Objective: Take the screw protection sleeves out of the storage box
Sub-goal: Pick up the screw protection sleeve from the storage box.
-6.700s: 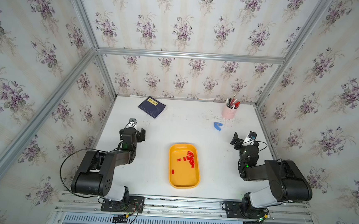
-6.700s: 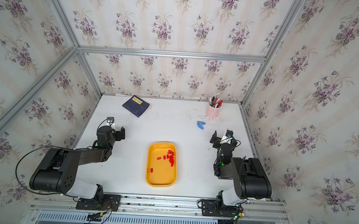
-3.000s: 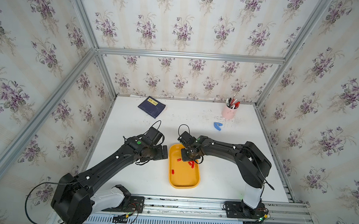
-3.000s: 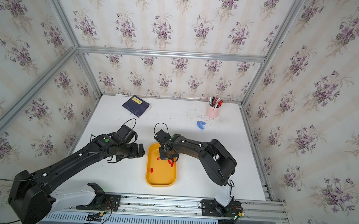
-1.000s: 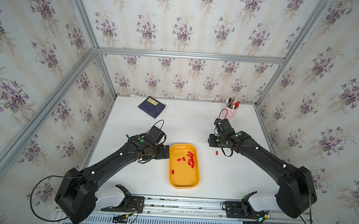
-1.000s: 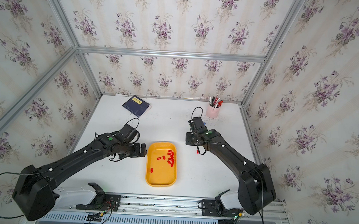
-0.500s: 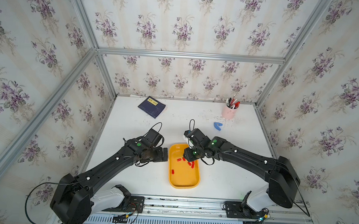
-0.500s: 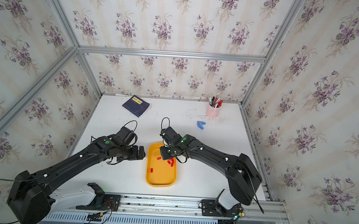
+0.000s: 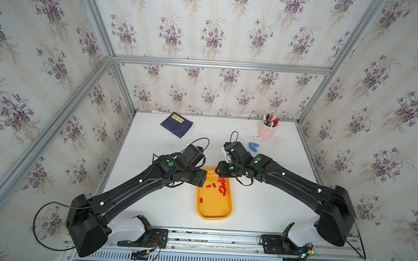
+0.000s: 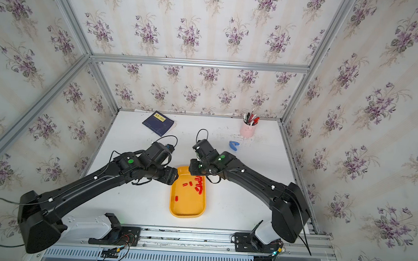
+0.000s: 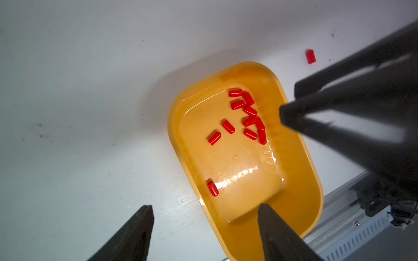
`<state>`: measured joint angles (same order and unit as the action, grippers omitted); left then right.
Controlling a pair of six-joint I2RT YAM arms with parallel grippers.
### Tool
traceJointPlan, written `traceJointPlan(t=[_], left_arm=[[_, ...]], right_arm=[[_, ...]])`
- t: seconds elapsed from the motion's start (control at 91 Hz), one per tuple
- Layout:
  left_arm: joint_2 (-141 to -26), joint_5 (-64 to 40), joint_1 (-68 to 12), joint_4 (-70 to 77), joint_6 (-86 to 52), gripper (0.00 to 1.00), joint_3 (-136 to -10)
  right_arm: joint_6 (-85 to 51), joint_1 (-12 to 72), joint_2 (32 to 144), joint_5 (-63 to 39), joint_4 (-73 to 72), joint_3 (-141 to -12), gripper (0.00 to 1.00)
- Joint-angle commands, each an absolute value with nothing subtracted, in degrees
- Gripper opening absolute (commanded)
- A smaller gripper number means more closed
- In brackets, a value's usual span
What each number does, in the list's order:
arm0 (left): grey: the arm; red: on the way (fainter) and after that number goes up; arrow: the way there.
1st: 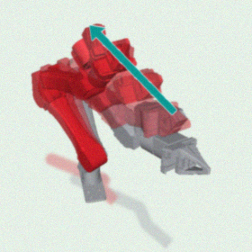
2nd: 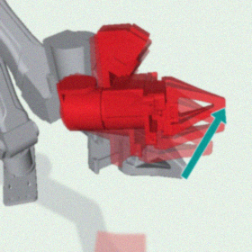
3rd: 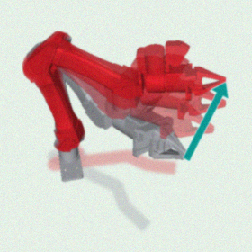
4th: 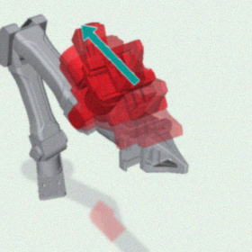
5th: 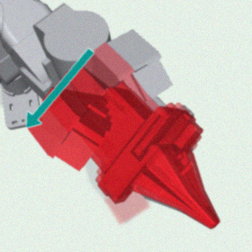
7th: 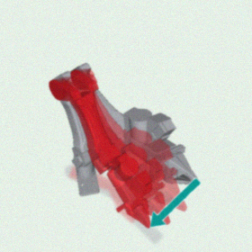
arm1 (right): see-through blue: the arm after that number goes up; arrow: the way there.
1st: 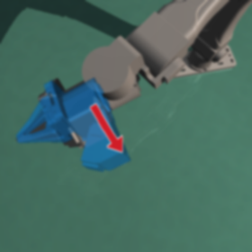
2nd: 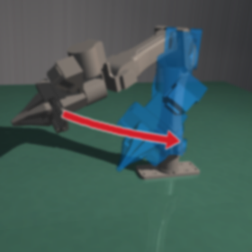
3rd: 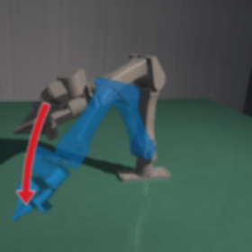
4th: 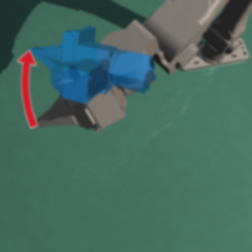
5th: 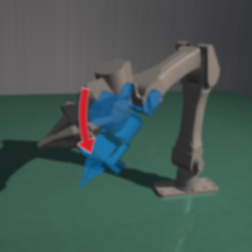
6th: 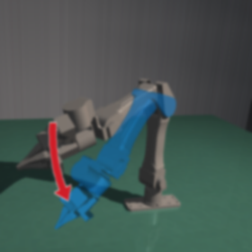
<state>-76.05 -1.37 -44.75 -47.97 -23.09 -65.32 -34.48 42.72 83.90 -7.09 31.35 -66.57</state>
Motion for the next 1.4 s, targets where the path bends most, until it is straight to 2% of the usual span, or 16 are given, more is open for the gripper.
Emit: traceJointPlan(t=[0.0,0.077,0.176,0.319,0.385,0.495,1.088,1.385], left_arm=[[-82.61,2.14,-46.89,-52.28,-11.38,0.70,-69.33],[-89.38,1.21,-46.93,-53.50,-7.95,0.62,-72.83],[-98.07,-1.49,-46.85,-56.20,-4.85,0.58,-77.51],[-105.12,-2.36,-46.49,-56.18,-2.84,0.56,-80.43],[-106.51,-3.84,-46.08,-55.24,-2.36,0.56,-80.88],[-108.09,-5.56,-45.76,-54.70,-1.56,0.50,-80.95],[-114.13,-5.96,-45.62,-50.99,-1.40,0.47,-79.70],[-115.78,-5.23,-45.38,-50.04,-1.81,0.41,-79.90]], right_arm=[[-31.84,36.11,81.28,-8.45,34.19,-64.63,0.40],[-30.12,32.31,80.12,-9.29,34.66,-63.90,0.40],[-29.10,28.85,79.27,-10.21,34.28,-63.04,0.40],[-28.58,28.39,79.51,-11.68,32.98,-61.64,0.40],[-28.65,28.39,79.62,-11.45,32.38,-60.77,0.40],[-28.54,28.39,80.04,-11.90,31.73,-60.00,0.40],[-27.46,28.39,81.73,-12.66,30.07,-59.16,0.39],[-27.46,28.39,81.43,-12.39,29.49,-58.12,0.38]])
